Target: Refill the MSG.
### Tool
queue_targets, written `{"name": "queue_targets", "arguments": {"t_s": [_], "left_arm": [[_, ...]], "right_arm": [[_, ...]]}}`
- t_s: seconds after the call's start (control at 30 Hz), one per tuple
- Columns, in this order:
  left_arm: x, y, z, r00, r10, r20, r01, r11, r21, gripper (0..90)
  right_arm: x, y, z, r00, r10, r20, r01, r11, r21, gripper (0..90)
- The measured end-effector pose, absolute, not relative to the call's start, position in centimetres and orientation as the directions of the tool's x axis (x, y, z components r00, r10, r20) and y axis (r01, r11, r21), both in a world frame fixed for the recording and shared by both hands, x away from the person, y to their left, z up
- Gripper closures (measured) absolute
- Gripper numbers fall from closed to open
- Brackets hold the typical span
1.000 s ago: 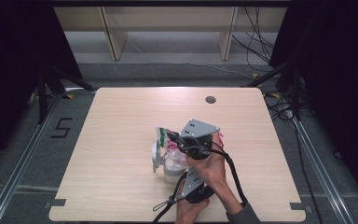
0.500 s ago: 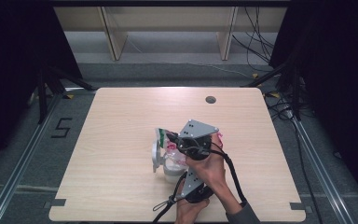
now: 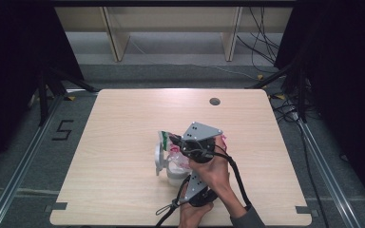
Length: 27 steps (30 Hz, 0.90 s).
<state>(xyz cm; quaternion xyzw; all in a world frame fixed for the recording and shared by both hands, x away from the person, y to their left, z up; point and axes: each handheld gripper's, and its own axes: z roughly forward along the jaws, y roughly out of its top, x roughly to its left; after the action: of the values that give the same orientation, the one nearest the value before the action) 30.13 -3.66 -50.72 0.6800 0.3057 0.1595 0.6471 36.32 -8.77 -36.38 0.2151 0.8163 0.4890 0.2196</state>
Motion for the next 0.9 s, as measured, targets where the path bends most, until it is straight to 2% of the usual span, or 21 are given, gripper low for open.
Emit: {"name": "queue_targets", "arguments": {"t_s": [0.3, 0.9], "left_arm": [[30.10, -3.61, -50.68, 0.764, 0.620, -0.178, 0.210, 0.022, 0.977, 78.5], [30.12, -3.64, -50.72, 0.765, 0.618, -0.179, 0.210, 0.023, 0.977, 78.4]], "right_arm": [[36.35, -9.05, -36.01, -0.808, 0.565, -0.166, 0.114, 0.427, 0.897, 90.0], [36.25, -8.95, -36.21, -0.812, 0.570, -0.125, 0.154, 0.415, 0.897, 89.9]]}}
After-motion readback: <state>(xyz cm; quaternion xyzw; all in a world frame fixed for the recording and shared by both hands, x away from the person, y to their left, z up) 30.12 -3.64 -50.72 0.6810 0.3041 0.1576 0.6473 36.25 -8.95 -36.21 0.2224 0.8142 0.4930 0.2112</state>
